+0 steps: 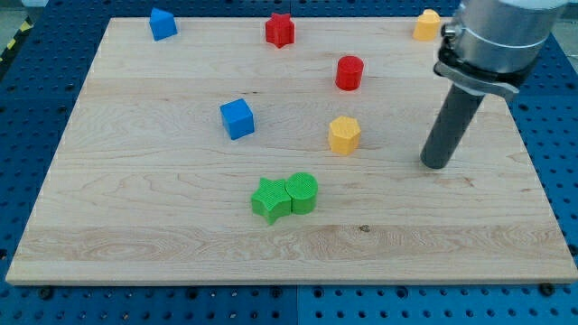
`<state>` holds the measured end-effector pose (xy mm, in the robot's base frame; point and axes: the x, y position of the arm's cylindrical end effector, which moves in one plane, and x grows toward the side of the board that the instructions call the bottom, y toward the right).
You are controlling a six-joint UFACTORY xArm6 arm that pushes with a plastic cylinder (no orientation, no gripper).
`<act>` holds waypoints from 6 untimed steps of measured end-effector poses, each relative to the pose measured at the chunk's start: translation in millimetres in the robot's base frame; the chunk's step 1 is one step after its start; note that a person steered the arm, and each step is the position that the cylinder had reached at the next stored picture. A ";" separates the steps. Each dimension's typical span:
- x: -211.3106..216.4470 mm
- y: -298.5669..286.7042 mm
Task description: Push the yellow hexagon up
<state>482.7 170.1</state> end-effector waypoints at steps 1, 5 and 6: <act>-2.9 -13.1; -7.8 -79.9; -19.1 -94.2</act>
